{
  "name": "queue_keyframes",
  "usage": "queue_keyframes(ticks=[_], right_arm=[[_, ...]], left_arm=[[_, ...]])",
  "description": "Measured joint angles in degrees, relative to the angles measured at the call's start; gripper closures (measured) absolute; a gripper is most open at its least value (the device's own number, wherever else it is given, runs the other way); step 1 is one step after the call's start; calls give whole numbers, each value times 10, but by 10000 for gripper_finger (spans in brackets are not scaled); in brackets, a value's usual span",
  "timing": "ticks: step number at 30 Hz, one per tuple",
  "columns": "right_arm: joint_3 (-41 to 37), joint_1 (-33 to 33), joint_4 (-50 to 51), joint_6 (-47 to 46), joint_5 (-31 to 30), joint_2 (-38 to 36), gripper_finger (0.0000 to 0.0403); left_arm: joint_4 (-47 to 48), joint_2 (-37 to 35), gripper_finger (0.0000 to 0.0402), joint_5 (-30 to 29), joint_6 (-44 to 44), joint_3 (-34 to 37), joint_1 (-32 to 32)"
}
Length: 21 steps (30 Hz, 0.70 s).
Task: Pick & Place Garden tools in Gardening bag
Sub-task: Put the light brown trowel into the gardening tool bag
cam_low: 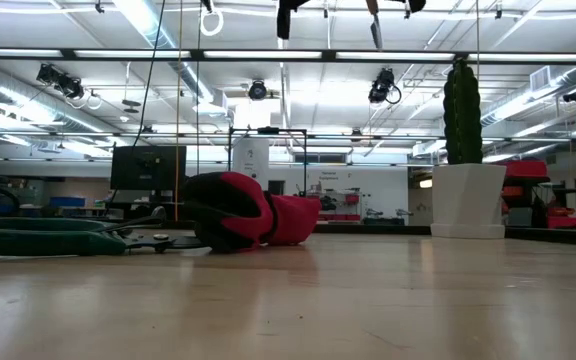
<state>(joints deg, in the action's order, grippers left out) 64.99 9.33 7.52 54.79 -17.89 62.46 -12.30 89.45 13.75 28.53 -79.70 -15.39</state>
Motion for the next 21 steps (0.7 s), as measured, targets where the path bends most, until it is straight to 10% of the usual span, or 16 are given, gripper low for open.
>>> queue_keyframes(ticks=[21], right_arm=[[0, -8, 39, -314, 150, -18, 321]], left_arm=[[12, -19, 396, 5, -72, 1, 15]])
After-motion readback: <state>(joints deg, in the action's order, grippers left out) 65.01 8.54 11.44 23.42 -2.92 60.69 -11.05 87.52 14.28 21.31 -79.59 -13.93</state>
